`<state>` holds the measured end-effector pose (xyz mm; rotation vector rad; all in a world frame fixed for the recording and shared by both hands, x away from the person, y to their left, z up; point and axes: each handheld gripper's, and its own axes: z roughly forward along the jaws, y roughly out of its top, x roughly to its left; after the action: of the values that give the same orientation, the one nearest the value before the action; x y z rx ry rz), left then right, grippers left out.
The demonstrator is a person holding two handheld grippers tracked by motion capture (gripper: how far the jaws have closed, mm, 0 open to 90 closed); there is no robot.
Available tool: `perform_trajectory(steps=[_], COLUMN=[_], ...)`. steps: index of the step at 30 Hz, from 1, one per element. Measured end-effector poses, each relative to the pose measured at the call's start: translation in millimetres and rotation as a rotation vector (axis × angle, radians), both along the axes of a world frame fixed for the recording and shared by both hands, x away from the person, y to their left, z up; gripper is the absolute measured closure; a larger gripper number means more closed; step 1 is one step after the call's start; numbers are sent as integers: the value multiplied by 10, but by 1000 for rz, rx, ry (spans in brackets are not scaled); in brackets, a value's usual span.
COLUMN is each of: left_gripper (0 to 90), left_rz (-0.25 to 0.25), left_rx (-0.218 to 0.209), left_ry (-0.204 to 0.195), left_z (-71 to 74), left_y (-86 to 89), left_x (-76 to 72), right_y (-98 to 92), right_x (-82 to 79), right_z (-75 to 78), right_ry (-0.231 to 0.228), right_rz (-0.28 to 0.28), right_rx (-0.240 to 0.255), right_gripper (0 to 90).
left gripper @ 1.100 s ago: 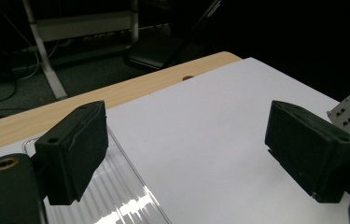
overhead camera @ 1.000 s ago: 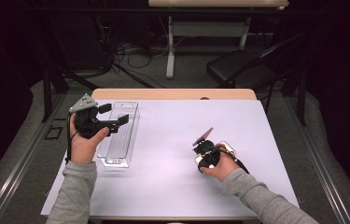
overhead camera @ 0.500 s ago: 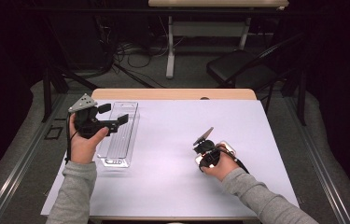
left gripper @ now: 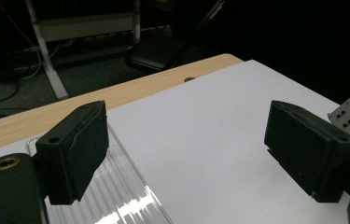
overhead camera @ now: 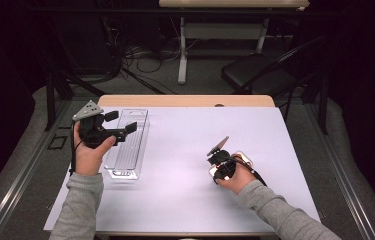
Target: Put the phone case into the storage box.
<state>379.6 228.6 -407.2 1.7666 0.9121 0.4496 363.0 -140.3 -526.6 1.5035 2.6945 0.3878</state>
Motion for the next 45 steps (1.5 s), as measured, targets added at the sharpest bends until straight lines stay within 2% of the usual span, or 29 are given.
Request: perform_trajectory(steps=[5, 10, 18, 20, 27, 31, 32, 33, 34, 35, 36, 37, 38, 39, 40, 45], left_gripper=[139, 140, 141, 141, 143, 143, 143, 143, 143, 143, 143, 143, 143, 143, 143, 143], left_rz=[0, 2, 3, 4, 2, 0, -2, -2, -2, -2, -3, -3, -3, -3, -4, -9], left_rx=[-2, -2, -6, -6, -4, -1, -1, -2, -2, -1, -1, -1, -2, 0, 1, 4], left_ry=[-1, -1, -2, -2, -2, -3, -3, -4, -4, -4, -4, -4, -4, -3, -2, -3], left_z=[0, 3, 6, 5, 6, 7, 7, 7, 7, 7, 7, 7, 5, 6, 6, 5], left_y=[3, 11, 17, 17, 14, 11, 8, 5, 4, 2, 1, 1, -5, -7, -8, -21], left_x=[1, -1, -3, -3, -4, -6, -8, -8, -9, -10, -9, -9, -10, -11, -12, -17], right_y=[0, -7, -7, -9, -25, -27, -35, -31, -27, -15, -23, -23, -24, -3, -3, -6], right_x=[-3, 5, 3, 4, -12, -25, -36, -50, -62, -88, -86, -86, -67, -120, -123, -138], right_z=[-14, -1, -2, 22, 47, 82, 108, 100, 144, 74, 156, 156, 353, 223, 248, 350], right_ry=[-10, 3, 0, 14, -16, -17, -26, -53, -30, -128, -81, -81, 41, -114, -131, -197], right_rz=[-11, -10, -5, 7, 4, 13, 33, 38, 45, 24, 63, 63, 139, 85, 108, 152], right_rx=[21, 10, 12, -10, 21, 21, 24, 47, 19, 105, 40, 40, -108, 50, 47, 71], right_gripper=[895, 896, 896, 896, 896, 896, 896, 896, 895, 895, 895, 895, 895, 895, 895, 895])
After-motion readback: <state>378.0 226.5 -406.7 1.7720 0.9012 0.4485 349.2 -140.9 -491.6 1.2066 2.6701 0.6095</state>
